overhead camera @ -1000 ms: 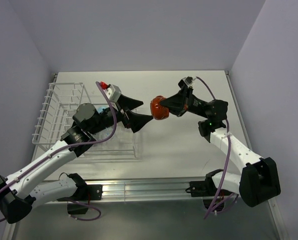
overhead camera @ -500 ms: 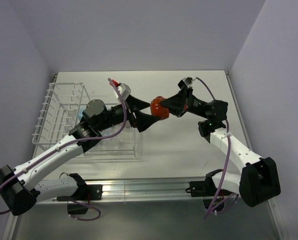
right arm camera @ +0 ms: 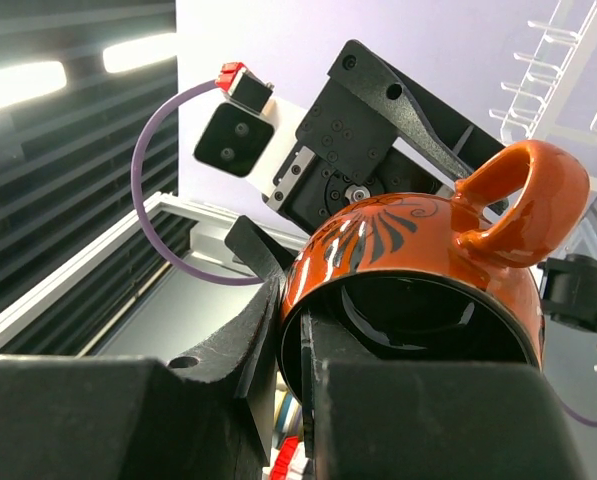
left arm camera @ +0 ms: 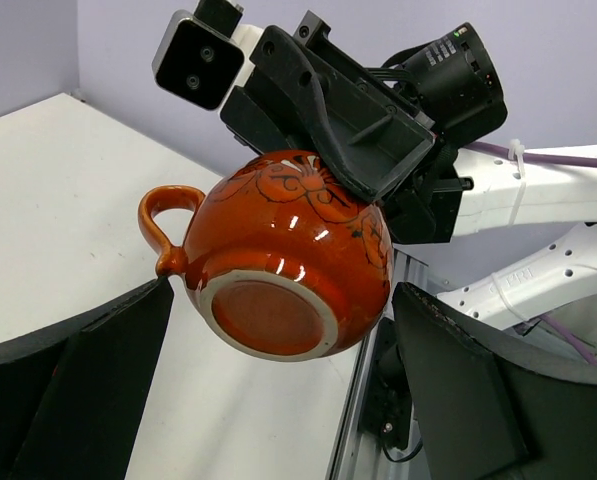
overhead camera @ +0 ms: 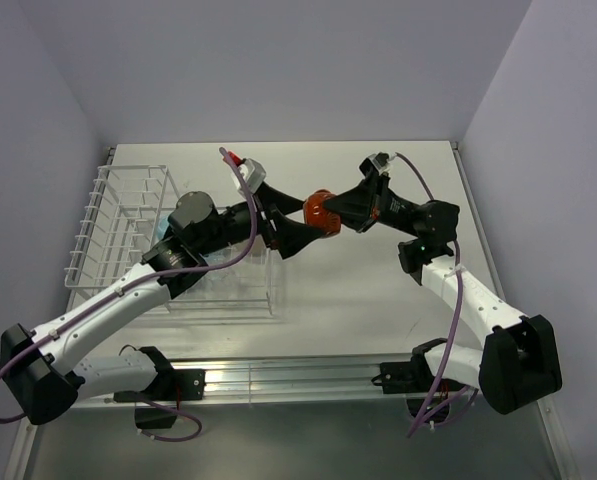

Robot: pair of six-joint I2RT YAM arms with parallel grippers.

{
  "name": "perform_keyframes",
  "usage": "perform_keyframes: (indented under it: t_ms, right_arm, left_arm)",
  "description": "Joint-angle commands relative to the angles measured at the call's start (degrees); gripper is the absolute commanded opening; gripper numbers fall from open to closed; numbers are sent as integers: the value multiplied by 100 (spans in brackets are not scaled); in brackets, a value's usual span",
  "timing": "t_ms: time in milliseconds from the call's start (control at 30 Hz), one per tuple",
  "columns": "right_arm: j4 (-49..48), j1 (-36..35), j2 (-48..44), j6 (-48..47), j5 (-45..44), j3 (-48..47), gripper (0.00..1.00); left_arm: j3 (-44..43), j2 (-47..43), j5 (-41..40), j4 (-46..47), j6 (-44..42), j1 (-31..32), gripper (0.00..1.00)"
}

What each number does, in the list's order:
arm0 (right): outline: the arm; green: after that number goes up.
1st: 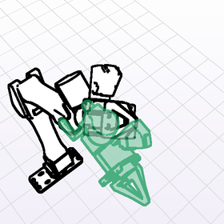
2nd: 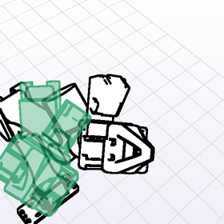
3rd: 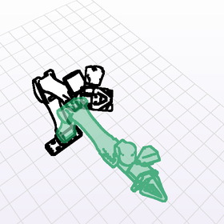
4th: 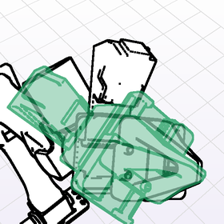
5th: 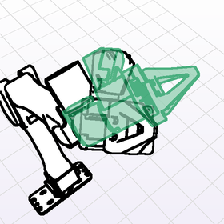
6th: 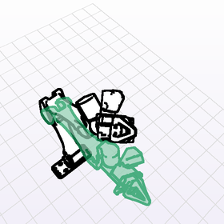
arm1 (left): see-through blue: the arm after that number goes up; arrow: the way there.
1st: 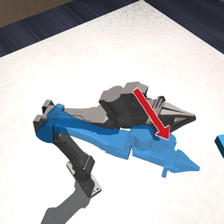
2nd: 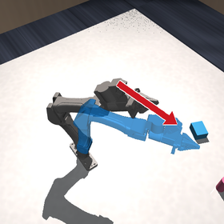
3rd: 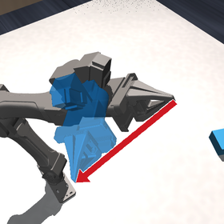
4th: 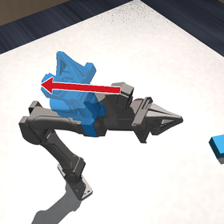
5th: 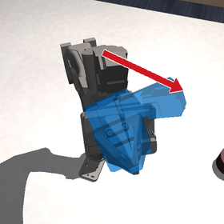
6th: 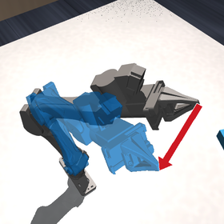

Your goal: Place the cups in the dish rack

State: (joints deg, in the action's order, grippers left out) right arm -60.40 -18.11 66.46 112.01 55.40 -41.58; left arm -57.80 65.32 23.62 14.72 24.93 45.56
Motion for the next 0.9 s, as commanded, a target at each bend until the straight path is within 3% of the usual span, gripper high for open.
perform_keyframes:
  t_ms: [0, 400, 767, 867]
  right_arm:
    - [-560, -52, -221, 208, -11, -324, 0]
    - [-692, -114, -265, 348, 41, -429, 0]
    - [-640, -114, -317, 260, 121, -676, 0]
    - [-640, -114, -335, 260, 147, -711, 0]
  left_arm:
    - [-311, 86, 266, 259, 65, 32, 99]
    - [-592, 253, -182, -294, -137, 32, 99]
    - [-864, 341, 81, -690, -50, -29, 99]
    - [-751, 280, 501, -445, 161, -284, 99]
